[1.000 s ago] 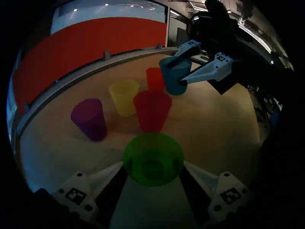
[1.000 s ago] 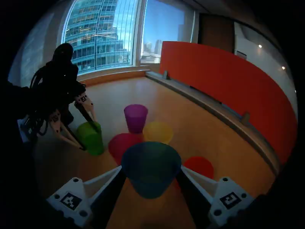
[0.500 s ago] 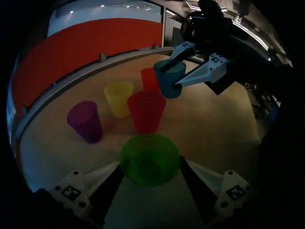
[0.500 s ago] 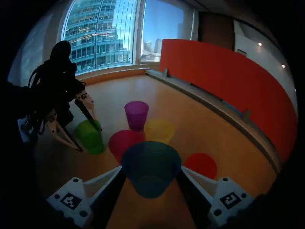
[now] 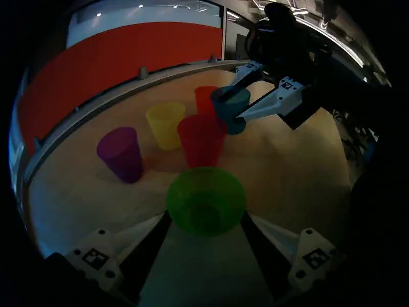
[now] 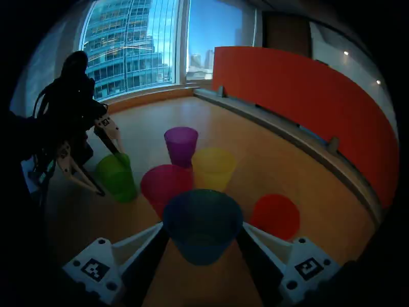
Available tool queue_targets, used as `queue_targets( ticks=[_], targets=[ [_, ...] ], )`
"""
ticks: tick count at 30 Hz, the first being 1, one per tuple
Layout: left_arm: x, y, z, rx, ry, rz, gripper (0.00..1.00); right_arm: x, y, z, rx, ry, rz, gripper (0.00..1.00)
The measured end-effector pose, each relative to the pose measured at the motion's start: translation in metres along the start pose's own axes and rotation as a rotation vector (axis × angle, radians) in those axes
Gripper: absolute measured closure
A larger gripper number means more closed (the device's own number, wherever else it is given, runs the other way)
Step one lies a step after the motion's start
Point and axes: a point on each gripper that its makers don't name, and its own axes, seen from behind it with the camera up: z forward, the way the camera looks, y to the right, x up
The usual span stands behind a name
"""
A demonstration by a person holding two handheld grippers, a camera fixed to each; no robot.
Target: Pour water
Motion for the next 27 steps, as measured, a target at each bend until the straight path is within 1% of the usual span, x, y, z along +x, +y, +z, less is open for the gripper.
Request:
queue_targets(
  ticks=[12, 20, 27],
  targets=[
    [-0.005, 0.005, -0.009, 0.007, 0.001, 0.001, 0.01, -0.015, 0.001, 0.013, 0.000, -0.024, 0.000, 0.11],
    [-0.006, 0.004, -0.012, 0.013, 0.004, 0.000, 0.01, -0.021, 0.000, 0.014, 0.000, -0.032, -0.009, 0.10],
    [-0.008, 0.007, -0.012, 0.010, 0.000, 0.007, 0.01, -0.023, -0.001, 0.013, -0.003, -0.035, -0.017, 0.11]
  ],
)
